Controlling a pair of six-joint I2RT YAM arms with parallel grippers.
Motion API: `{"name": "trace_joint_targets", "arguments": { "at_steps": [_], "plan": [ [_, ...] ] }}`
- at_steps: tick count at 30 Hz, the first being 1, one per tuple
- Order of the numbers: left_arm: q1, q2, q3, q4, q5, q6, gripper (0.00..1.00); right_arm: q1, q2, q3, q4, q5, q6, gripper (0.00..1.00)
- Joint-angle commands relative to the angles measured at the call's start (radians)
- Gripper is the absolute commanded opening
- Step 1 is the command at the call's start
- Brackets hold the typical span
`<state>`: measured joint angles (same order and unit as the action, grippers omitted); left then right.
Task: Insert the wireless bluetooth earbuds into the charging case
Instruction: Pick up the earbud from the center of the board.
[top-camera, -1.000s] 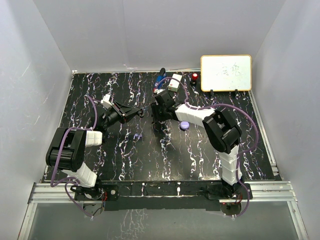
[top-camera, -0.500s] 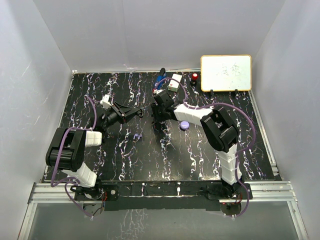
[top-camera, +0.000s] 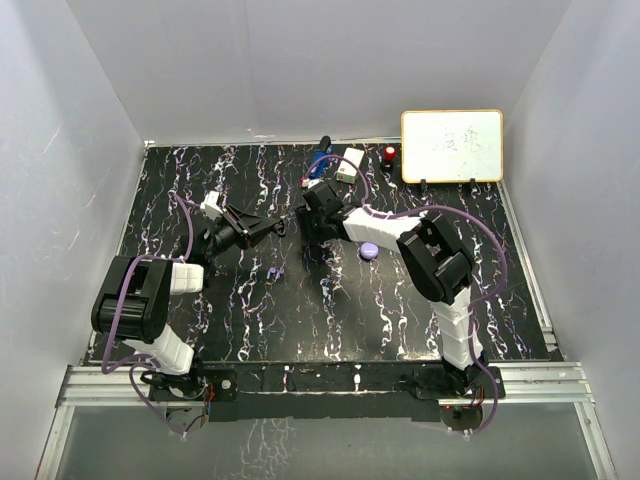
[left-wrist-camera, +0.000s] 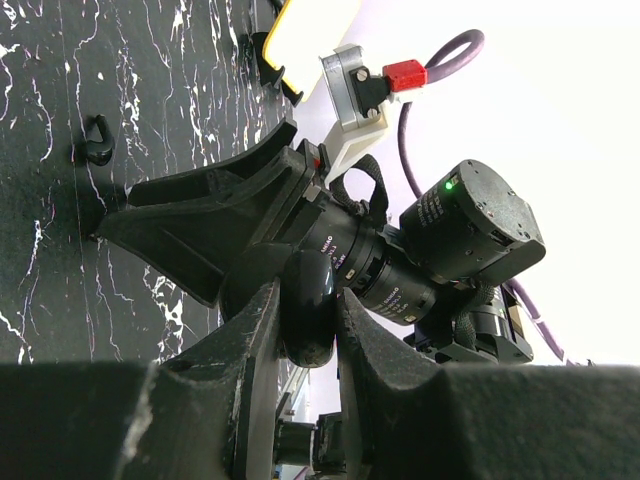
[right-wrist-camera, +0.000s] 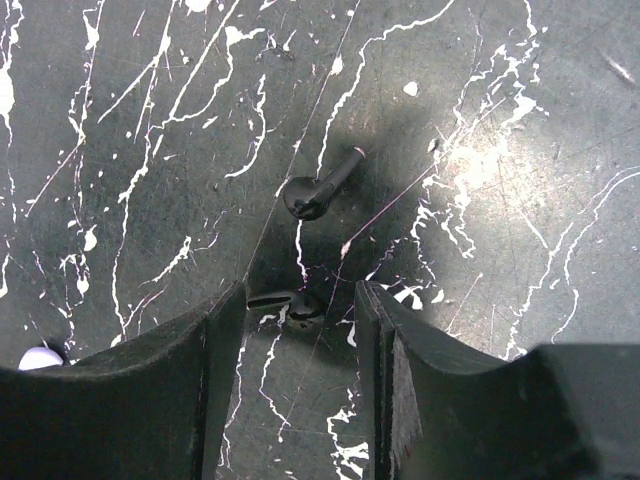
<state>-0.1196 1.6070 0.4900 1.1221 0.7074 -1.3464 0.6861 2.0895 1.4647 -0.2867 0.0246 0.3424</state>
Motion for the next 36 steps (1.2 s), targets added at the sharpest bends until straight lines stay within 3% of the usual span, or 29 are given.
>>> {"name": "trace_joint_targets", "arguments": {
  "at_steps": [1, 14, 36],
  "plan": [
    [0.011, -0.046, -0.006, 0.032, 0.021, 0.002, 0.0, 0.015, 0.031, 0.05, -0.007, 0.035, 0.006, 0.46],
    [0.019, -0.064, -0.011, 0.021, 0.021, 0.004, 0.0, 0.051, 0.046, 0.02, -0.044, 0.197, -0.022, 0.47],
    [0.018, -0.075, -0.015, 0.007, 0.017, 0.009, 0.0, 0.055, -0.037, -0.08, -0.051, 0.23, -0.043, 0.46]
  ]
}}
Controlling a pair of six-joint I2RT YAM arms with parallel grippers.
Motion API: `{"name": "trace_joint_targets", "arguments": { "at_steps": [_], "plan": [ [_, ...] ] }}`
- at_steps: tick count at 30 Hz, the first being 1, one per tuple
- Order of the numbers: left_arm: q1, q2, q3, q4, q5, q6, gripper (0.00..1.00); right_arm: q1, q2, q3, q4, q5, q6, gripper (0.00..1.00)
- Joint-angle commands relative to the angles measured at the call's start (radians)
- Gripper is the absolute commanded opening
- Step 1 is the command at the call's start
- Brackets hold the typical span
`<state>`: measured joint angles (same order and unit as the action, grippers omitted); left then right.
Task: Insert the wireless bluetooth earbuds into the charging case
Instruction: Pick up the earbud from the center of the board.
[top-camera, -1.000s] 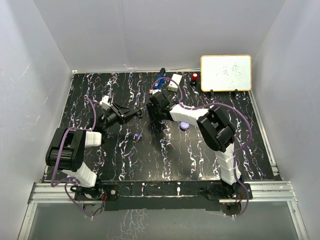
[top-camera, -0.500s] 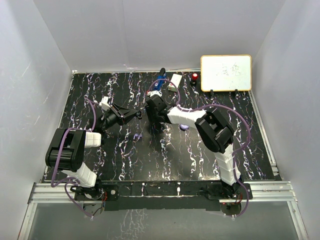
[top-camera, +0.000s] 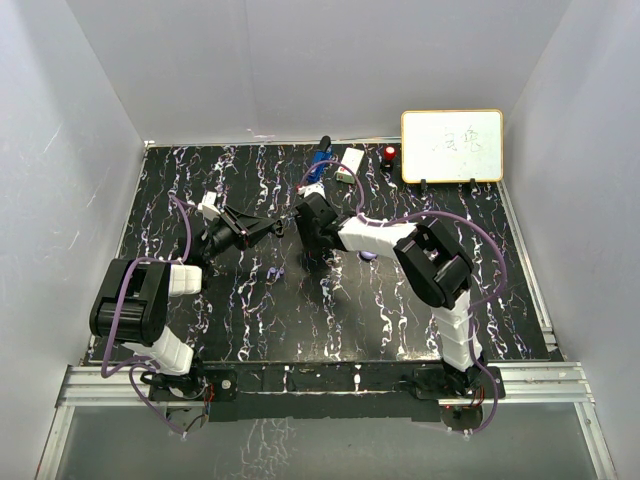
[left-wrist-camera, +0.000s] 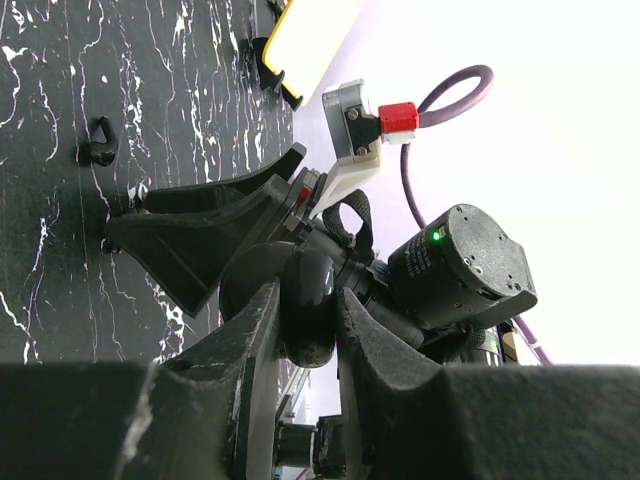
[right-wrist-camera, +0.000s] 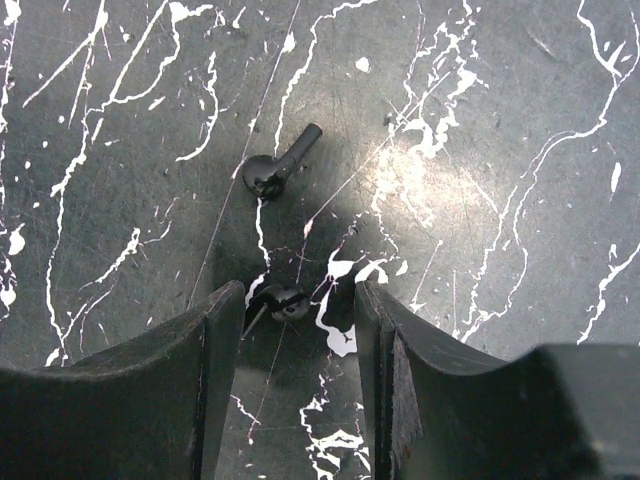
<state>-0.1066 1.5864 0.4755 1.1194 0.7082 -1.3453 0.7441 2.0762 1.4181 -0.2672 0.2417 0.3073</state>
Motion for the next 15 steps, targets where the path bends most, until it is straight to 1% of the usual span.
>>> {"name": "trace_joint_targets", "arguments": {
  "at_steps": [1, 15],
  "plan": [
    [0.005, -0.054, -0.001, 0.011, 0.017, 0.008, 0.0, -0.003, -0.028, -0.037, -0.069, 0.014, -0.009, 0.46],
    [0.005, -0.046, 0.007, 0.01, 0.016, 0.009, 0.0, -0.003, -0.041, -0.037, -0.066, -0.007, -0.021, 0.46]
  ]
}}
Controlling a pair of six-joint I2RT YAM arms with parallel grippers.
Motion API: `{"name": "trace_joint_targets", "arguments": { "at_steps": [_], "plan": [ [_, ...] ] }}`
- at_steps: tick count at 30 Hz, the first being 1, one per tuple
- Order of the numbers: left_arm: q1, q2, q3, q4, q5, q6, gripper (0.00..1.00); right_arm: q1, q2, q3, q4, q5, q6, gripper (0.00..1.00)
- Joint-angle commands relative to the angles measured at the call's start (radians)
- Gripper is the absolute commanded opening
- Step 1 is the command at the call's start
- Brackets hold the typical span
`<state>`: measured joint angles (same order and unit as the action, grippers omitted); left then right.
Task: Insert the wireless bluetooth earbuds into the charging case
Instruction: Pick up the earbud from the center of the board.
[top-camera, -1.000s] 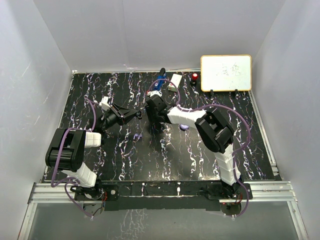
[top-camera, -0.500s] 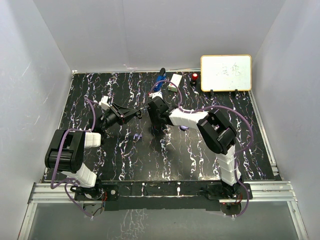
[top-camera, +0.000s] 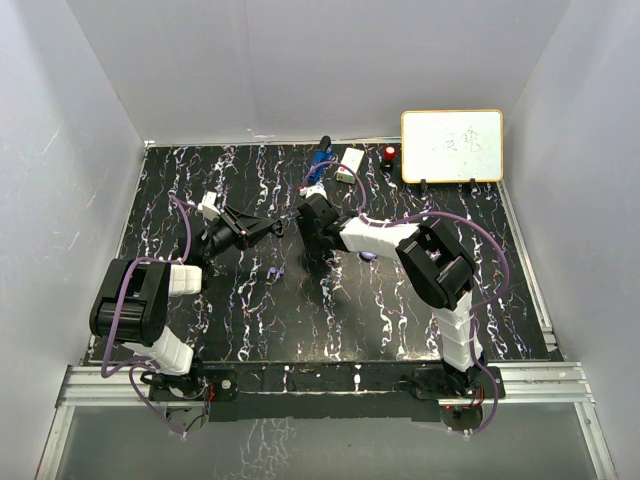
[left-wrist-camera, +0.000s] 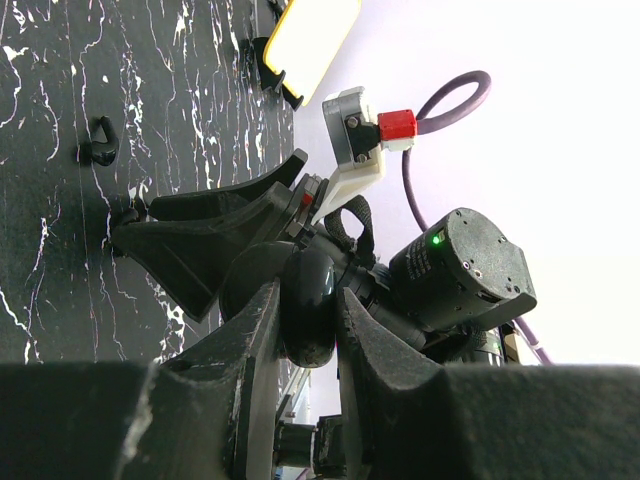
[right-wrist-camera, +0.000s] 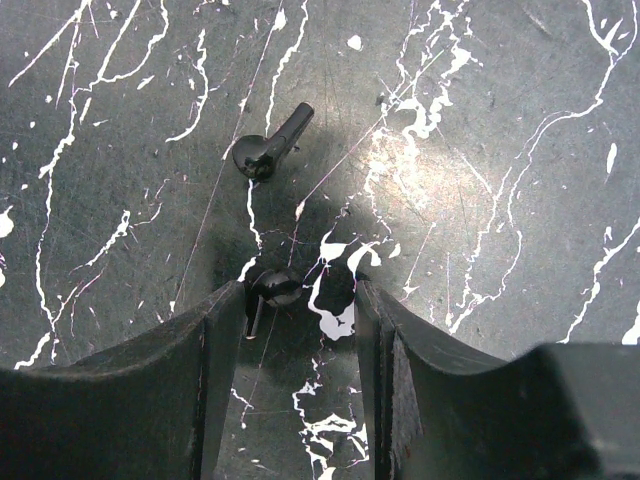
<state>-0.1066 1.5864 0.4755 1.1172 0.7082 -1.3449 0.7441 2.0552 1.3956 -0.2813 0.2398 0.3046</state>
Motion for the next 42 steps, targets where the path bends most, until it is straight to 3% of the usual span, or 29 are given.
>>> {"name": "trace_joint_targets", "arguments": {
  "at_steps": [1, 19, 42],
  "plan": [
    [0.005, -0.046, 0.008, 0.013, 0.017, 0.009, 0.0, -0.002, -0.021, -0.014, -0.048, -0.012, -0.019, 0.46],
    [0.005, -0.049, 0.0, 0.016, 0.018, 0.009, 0.0, -0.003, 0.004, 0.03, -0.047, -0.124, 0.002, 0.43],
    [0.007, -0.062, -0.004, 0.004, 0.018, 0.013, 0.0, -0.002, 0.013, 0.031, -0.073, -0.061, 0.002, 0.42]
  ]
}}
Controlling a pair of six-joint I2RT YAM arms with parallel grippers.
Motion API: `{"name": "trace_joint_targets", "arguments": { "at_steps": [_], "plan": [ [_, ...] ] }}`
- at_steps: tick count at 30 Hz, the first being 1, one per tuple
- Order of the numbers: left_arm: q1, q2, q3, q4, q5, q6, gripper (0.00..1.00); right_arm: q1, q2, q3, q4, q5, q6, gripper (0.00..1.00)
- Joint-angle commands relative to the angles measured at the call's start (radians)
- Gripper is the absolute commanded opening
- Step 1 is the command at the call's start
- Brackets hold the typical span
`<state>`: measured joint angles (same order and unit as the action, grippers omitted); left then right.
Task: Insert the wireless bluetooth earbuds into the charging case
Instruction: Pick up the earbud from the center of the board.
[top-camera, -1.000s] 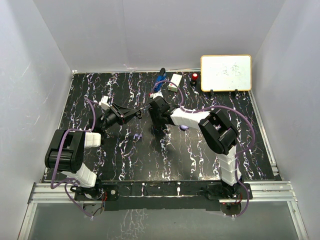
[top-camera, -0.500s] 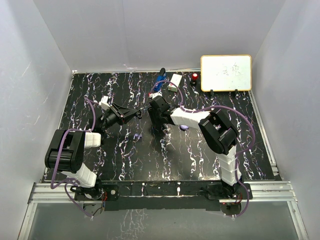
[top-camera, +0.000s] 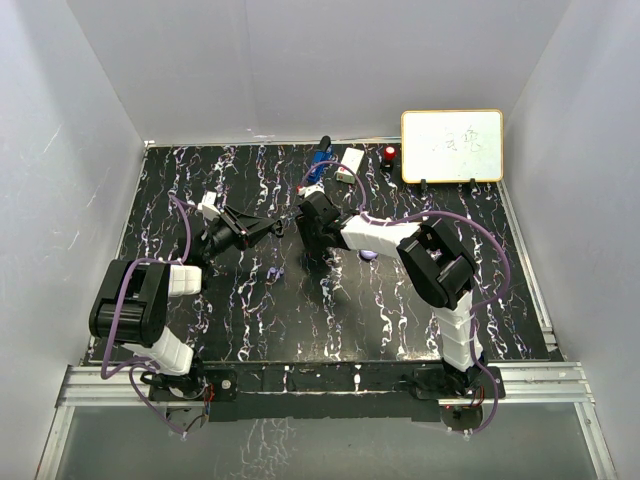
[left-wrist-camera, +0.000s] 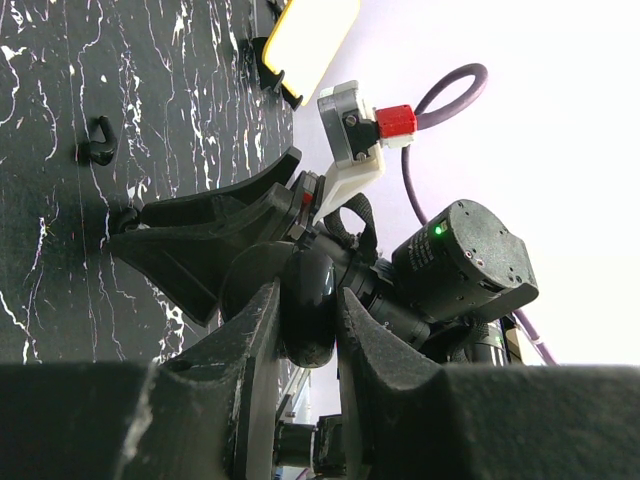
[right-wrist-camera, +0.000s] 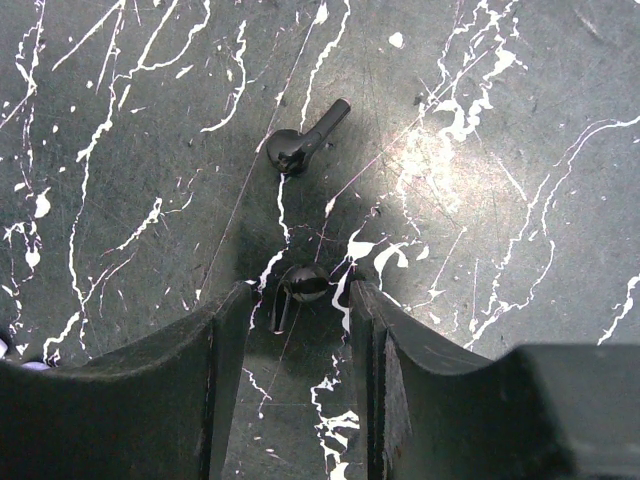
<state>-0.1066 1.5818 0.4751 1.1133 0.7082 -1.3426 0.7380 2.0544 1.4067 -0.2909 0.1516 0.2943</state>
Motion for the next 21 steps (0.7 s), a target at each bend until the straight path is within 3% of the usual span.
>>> {"name": "trace_joint_targets", "arguments": {
  "at_steps": [1, 21],
  "plan": [
    [0.007, -0.06, -0.003, 0.007, 0.017, 0.012, 0.0, 0.003, 0.014, 0.016, -0.069, 0.038, 0.008, 0.42],
    [0.007, -0.058, -0.003, 0.007, 0.016, 0.011, 0.0, 0.004, -0.034, -0.036, -0.092, 0.187, -0.027, 0.41]
  ]
}}
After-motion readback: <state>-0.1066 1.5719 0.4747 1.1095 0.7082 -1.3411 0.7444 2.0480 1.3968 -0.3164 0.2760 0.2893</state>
